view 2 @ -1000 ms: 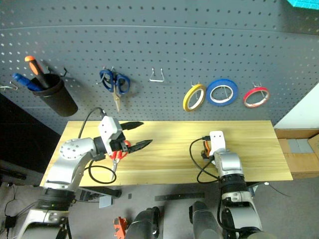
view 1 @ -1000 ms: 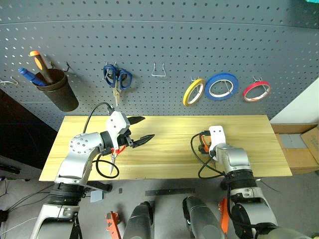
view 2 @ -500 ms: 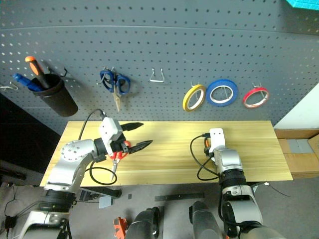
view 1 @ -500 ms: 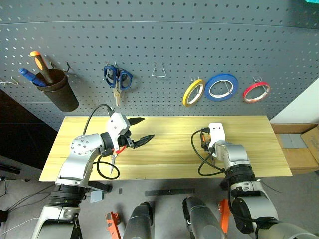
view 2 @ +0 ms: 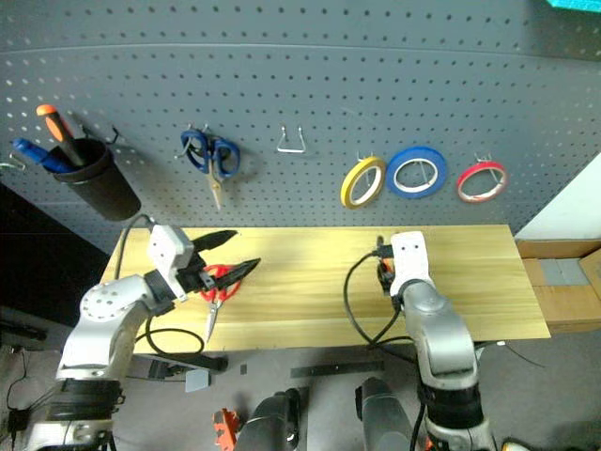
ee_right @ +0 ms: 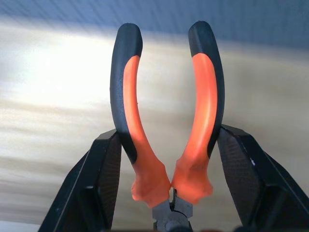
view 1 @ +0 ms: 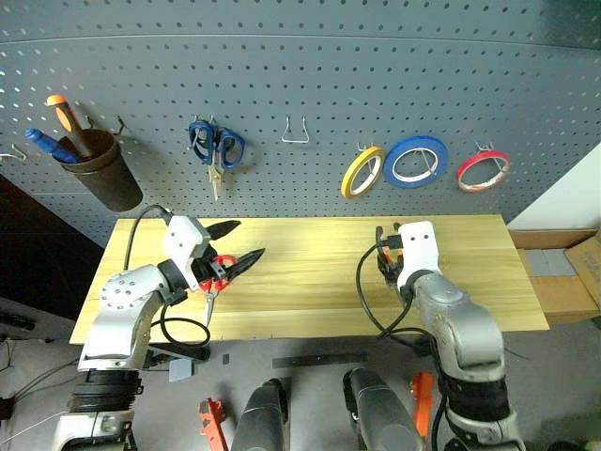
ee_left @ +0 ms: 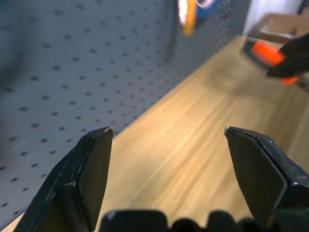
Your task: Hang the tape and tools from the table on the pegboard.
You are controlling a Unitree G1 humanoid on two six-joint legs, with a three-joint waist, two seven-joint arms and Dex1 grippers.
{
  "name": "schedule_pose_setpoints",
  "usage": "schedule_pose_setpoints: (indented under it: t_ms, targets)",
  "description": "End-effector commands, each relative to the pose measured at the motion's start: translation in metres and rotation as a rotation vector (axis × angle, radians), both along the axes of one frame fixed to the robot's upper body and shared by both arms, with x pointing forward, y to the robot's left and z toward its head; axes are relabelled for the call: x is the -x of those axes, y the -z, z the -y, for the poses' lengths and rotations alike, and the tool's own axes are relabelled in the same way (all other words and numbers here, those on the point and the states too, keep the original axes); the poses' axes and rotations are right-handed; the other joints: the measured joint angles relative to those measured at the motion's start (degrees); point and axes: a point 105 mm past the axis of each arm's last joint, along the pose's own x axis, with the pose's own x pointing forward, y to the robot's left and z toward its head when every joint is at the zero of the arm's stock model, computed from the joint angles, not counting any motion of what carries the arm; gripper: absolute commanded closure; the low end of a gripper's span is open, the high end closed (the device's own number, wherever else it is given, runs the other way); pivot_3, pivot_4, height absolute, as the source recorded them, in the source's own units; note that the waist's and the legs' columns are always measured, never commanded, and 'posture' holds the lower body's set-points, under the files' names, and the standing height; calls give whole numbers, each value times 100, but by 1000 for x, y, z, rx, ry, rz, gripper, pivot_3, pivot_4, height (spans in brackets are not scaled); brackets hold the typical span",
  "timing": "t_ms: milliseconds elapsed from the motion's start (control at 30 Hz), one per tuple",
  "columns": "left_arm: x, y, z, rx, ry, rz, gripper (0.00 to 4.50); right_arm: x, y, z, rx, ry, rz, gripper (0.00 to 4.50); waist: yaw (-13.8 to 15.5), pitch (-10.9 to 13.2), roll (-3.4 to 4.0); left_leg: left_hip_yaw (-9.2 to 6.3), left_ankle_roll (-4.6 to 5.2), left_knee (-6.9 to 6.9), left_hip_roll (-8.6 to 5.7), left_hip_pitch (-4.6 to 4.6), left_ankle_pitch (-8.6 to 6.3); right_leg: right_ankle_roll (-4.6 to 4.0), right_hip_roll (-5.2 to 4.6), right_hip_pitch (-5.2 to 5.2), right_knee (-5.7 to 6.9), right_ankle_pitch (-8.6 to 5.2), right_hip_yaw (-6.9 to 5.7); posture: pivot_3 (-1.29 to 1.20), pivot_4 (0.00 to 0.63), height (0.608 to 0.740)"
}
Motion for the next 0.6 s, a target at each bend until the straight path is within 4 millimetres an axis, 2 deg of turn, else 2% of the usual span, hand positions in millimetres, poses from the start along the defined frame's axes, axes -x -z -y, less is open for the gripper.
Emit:
schedule_pose_setpoints:
  t_ms: [33, 133, 300, 500, 600]
  targets:
    - [0, -18, -18, 37, -73, 65, 524, 13, -43, -18, -22, -75, 147, 1973, 0, 0, 0, 1, -1, 1, 0, 1, 1, 0, 0, 1, -3, 0, 0, -146, 212, 740]
    - [-3, -26, -29, 69, -129, 90, 524, 9, -78, -31, -24, -132, 265, 1973, 0, 0, 0, 5, -1, 6, -1, 2, 6, 2, 0, 4, -8, 1, 3, -136, 202, 740]
    - [-8, -39, -34, 85, -167, 134, 524, -7, -121, -49, -42, -202, 384, 1973, 16, -26, -8, 2, -2, 0, -3, 2, 9, -4, 0, 3, -7, 9, -3, -96, 167, 740]
    - [-4, -47, -33, 90, -174, 160, 524, -29, -148, -65, -81, -265, 452, 1973, 57, -132, -22, 5, -3, -12, -10, -4, 8, -7, -8, -4, -16, 11, -2, -34, 126, 740]
    - [1, -50, -27, 101, -170, 180, 524, -42, -170, -83, -154, -298, 487, 1973, 78, -181, -24, 8, -4, -9, -10, -4, 9, -10, -9, -5, -11, 14, 0, -13, 107, 740]
